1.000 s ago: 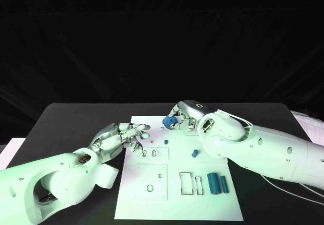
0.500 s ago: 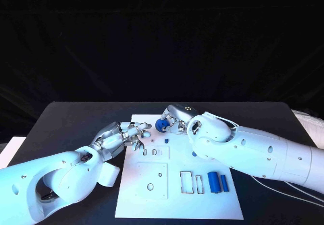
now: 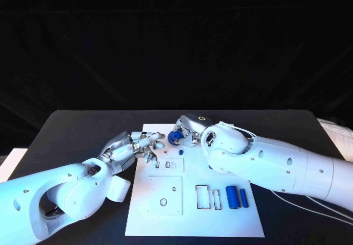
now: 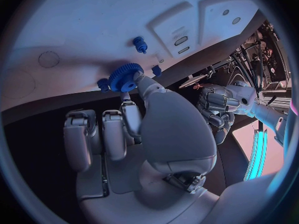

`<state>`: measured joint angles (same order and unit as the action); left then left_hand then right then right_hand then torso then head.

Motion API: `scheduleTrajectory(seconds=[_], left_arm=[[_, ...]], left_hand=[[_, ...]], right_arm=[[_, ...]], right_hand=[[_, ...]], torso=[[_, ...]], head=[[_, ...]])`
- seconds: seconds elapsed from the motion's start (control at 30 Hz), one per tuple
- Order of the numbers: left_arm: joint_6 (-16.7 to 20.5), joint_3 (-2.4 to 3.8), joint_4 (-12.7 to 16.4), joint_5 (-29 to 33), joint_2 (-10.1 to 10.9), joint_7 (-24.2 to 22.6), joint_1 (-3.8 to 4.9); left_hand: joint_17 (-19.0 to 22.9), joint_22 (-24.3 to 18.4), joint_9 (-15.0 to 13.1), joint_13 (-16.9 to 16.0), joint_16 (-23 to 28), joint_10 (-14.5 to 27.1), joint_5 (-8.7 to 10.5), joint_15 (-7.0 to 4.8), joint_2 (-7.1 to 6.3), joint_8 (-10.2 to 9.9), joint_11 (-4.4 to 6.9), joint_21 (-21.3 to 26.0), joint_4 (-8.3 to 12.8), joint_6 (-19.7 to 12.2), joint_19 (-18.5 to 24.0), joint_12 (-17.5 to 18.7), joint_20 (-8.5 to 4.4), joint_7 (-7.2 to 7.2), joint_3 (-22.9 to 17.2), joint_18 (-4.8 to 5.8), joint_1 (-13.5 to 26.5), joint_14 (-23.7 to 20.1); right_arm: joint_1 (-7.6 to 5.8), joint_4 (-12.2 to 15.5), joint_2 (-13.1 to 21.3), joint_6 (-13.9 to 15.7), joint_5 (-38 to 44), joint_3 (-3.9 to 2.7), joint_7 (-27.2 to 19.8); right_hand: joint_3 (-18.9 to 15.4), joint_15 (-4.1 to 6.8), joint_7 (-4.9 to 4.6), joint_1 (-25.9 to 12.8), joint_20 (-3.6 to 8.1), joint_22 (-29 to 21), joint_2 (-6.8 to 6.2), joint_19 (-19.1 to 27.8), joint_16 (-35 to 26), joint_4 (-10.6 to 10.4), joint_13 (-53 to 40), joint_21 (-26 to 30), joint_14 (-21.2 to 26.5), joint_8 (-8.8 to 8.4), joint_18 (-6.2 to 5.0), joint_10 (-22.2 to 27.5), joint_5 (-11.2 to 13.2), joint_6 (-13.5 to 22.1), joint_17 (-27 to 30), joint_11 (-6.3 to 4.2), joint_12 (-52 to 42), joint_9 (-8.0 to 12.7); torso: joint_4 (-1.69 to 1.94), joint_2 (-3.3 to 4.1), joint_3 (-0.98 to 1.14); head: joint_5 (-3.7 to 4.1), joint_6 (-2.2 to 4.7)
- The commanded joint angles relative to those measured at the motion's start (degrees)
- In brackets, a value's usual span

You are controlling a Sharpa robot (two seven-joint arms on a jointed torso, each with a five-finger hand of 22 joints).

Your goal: Assemble the parts on the task board

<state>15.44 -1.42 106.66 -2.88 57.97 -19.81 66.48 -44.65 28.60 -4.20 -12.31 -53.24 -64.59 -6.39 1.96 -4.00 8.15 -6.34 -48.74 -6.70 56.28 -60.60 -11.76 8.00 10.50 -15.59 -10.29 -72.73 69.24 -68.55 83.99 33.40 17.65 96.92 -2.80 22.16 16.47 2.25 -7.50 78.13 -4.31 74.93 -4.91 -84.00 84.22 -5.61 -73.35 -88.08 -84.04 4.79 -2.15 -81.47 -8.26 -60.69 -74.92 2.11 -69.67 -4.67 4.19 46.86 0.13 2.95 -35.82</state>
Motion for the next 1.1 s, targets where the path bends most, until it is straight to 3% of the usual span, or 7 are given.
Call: scheduleTrajectory(seconds=[0.03,0.23,0.6,0.73,0.87,1.0,1.1], left_arm=[[-1.1,0.03,0.1,-0.2,-0.1,-0.3,0.06],[-1.1,0.03,0.0,-0.2,0.0,-0.3,0.06],[-1.1,0.03,0.1,-0.2,0.1,-0.2,0.06],[-1.1,0.03,0.1,-0.2,0.1,-0.2,0.06],[-1.1,0.03,0.1,-0.2,0.2,-0.1,0.06],[-1.1,0.03,0.1,-0.2,0.2,-0.1,0.06],[-1.1,0.03,0.0,-0.2,0.2,-0.1,0.06]], left_hand=[[0.1,0.1,0.1,-0.1,0.4,0.5,0.14,0.08,0.17,-0.3,-0.04,0.1,0.5,-0.4,0.4,0.2,0.03,0.14,0.0,-0.17,-0.3,-0.5],[0.1,0.1,0.1,-0.1,0.4,0.6,0.18,0.12,0.16,-0.3,-0.09,0.0,0.5,-0.4,0.5,0.2,0.07,0.18,0.0,-0.18,-0.2,-0.5],[0.1,0.1,0.1,-0.1,0.5,0.6,0.19,0.12,0.14,-0.3,-0.09,0.0,0.5,-0.4,0.6,0.2,0.08,0.18,0.0,-0.18,-0.2,-0.5],[0.1,0.1,0.1,-0.1,0.5,0.6,0.19,0.12,0.14,-0.3,-0.09,0.0,0.5,-0.4,0.6,0.2,0.08,0.18,0.0,-0.18,-0.2,-0.5],[0.1,0.1,0.1,-0.1,0.5,0.6,0.19,0.12,0.14,-0.3,-0.09,0.0,0.5,-0.4,0.6,0.2,0.08,0.18,0.0,-0.18,-0.2,-0.5],[0.1,0.1,0.1,-0.1,0.5,0.6,0.19,0.12,0.14,-0.3,-0.09,0.0,0.5,-0.4,0.6,0.2,0.08,0.18,0.0,-0.18,-0.2,-0.5],[0.1,0.1,0.1,-0.1,0.5,0.6,0.19,0.12,0.14,-0.3,-0.09,0.0,0.5,-0.4,0.6,0.2,0.08,0.18,0.0,-0.18,-0.2,-0.5]], right_arm=[[0.06,-0.5,0.0,-0.3,1.3,0.12,0.6],[0.06,-1.0,0.0,0.6,1.3,0.14,1.0],[0.06,-1.6,-0.3,-0.5,0.9,0.18,1.6],[0.06,-1.5,-0.2,-1.3,0.3,0.21,1.2],[0.06,-1.3,-0.1,-1.9,-0.4,0.23,1.0],[0.09,-0.9,0.7,-0.2,-1.0,0.24,0.8],[0.17,0.2,2.3,3.3,-2.5,0.23,-0.4]], right_hand=[[0.1,-0.55,-0.21,-1.0,-0.23,10.2,-0.44,-2.6,-0.4,-0.3,0.2,0.1,-4.0,-1.08,0.97,0.5,0.0,0.9,-5.4,0.36,0.7,0.2],[-0.8,-1.35,-1.14,-2.7,-0.97,9.9,-1.56,-2.3,-0.5,-1.0,2.3,0.3,-3.9,-1.40,0.89,2.0,-0.2,5.4,-5.2,1.26,3.7,0.9],[-1.8,-1.54,-1.25,-3.7,-1.24,9.5,-2.25,-2.1,-0.7,-1.6,3.4,0.4,-3.9,-1.29,0.80,2.8,-0.1,6.2,-5.0,1.42,5.3,0.8],[-4.7,-1.67,-1.27,-6.7,-1.42,9.5,-3.08,-2.0,-0.8,-4.1,3.5,0.5,-3.9,-1.18,0.78,2.7,-0.6,6.6,-5.0,1.55,5.5,0.7],[-6.8,-1.66,-1.15,-9.2,-1.46,9.6,-2.41,-2.1,-0.7,-6.9,3.1,0.4,-3.9,-0.93,0.80,2.4,-1.4,5.8,-5.2,1.50,5.2,0.5],[-7.4,-1.60,-1.07,-9.6,-1.42,9.8,-1.84,-2.3,-0.5,-7.9,2.8,0.3,-4.0,-0.91,0.86,2.2,-1.9,5.5,-5.3,1.44,4.8,0.4],[-7.5,-1.56,-0.99,-9.5,-1.39,10.2,-1.64,-2.5,-0.3,-8.1,2.2,0.2,-4.0,-0.84,0.94,1.8,-2.1,5.2,-5.7,1.37,4.0,0.3]], torso=[[0.01,0.00,-0.05],[0.04,0.02,-0.01],[0.01,0.02,0.00],[0.00,0.00,0.00],[0.02,0.03,0.01],[0.02,-0.02,0.00],[-0.09,-0.08,0.03]], head=[[0.05,-0.03],[0.18,-0.09],[0.18,-0.15],[0.17,-0.21],[0.16,-0.25],[0.23,-0.23],[0.14,-0.11]])
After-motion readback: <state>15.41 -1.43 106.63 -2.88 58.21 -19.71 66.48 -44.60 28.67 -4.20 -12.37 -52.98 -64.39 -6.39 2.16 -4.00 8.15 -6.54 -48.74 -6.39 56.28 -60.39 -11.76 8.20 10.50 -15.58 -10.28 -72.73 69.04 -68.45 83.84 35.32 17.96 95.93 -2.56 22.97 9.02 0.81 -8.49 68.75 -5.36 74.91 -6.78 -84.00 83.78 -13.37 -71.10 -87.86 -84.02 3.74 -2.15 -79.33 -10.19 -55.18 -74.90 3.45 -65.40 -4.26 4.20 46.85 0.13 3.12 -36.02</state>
